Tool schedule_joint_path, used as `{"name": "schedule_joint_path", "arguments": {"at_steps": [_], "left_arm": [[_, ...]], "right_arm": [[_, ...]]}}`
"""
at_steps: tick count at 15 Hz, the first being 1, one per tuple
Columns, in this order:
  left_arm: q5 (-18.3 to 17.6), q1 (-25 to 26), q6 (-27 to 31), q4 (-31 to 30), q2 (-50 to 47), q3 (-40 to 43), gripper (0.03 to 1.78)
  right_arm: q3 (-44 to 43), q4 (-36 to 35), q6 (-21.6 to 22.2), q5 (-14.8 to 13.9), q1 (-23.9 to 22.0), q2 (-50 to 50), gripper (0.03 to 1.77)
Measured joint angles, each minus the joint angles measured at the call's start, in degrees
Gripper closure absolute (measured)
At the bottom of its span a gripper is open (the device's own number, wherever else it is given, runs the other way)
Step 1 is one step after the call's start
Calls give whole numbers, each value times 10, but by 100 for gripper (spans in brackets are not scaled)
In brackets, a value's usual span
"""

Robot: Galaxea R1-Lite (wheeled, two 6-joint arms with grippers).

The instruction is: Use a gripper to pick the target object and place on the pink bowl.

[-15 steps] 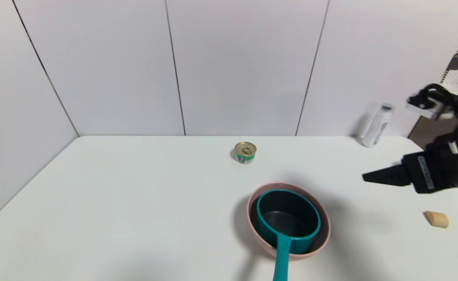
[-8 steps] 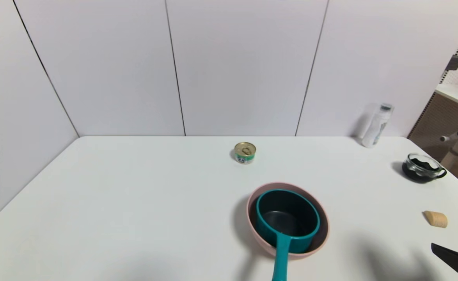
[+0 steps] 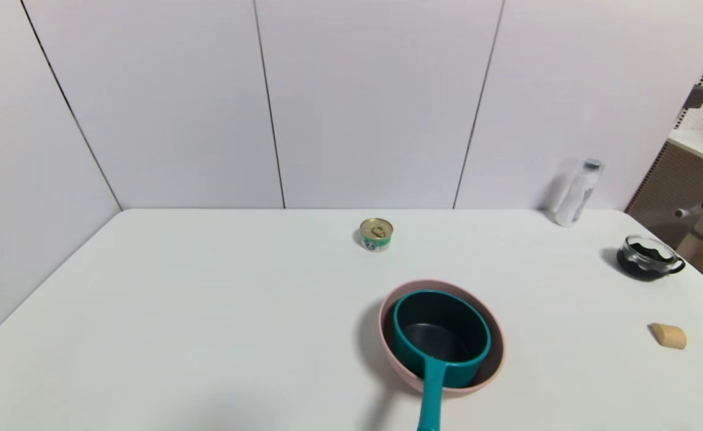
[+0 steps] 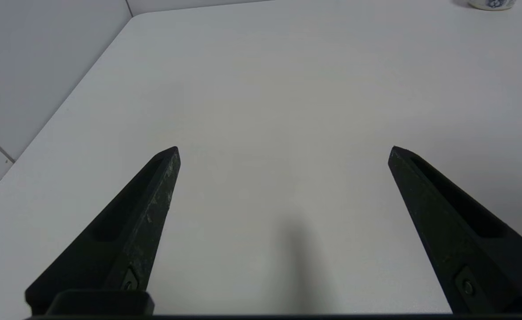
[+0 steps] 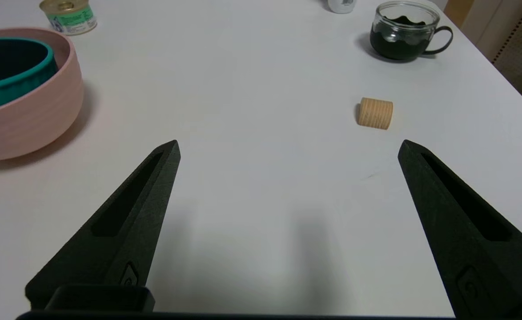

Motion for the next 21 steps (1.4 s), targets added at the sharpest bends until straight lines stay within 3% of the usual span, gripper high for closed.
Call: {"name": "schedule_joint_path", "arguments": {"at_steps": [4,21], "left_arm": [[0,0,0,0,0,0,12],[0,0,0,0,0,0,12]], "right_arm": [[9,84,15,-4,7,-112,11],[10,89,24,-4,8,-148,11]]}}
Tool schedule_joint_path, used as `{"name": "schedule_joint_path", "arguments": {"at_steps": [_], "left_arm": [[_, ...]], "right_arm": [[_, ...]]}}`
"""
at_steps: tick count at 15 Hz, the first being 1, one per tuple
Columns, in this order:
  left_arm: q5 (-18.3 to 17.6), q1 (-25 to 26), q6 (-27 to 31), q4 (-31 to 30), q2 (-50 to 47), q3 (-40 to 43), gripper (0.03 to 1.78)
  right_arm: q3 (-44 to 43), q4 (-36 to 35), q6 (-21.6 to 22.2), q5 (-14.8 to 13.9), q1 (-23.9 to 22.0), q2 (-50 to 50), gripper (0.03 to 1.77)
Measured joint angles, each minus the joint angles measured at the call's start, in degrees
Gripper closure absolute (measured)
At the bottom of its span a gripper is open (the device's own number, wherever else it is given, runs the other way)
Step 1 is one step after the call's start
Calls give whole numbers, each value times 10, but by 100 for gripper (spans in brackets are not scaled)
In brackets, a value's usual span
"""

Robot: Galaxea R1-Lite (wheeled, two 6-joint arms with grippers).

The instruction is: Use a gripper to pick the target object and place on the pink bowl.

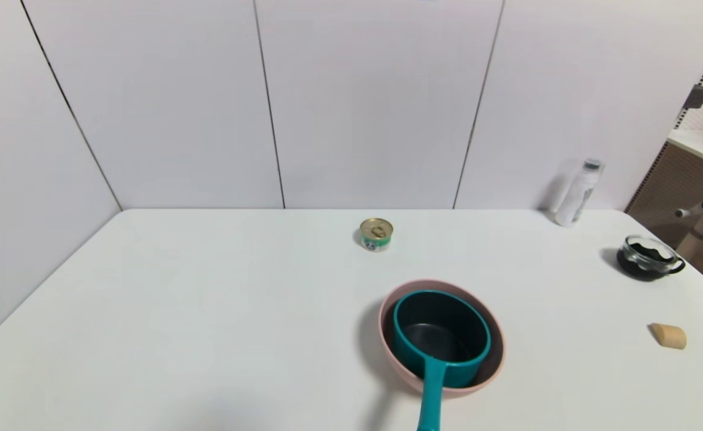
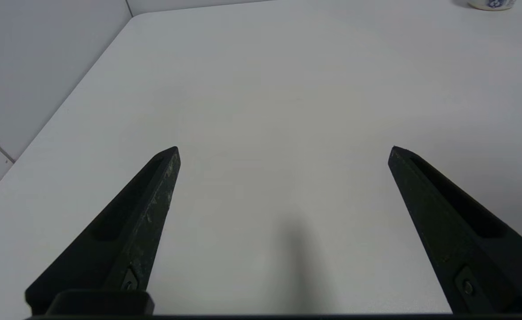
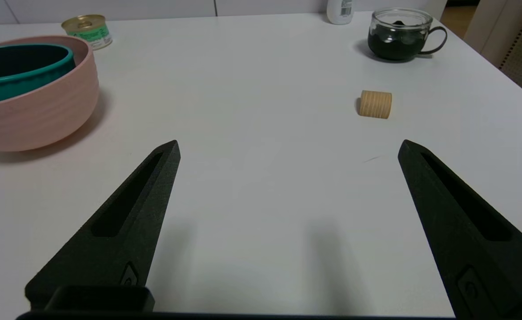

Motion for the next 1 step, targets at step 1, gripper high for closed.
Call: {"name": "schedule_joint_path", "arguments": {"at_steps": [1], "left_arm": [[0,0,0,0,0,0,12]], "right_arm": [[0,0,4,0,0,0,11]]}}
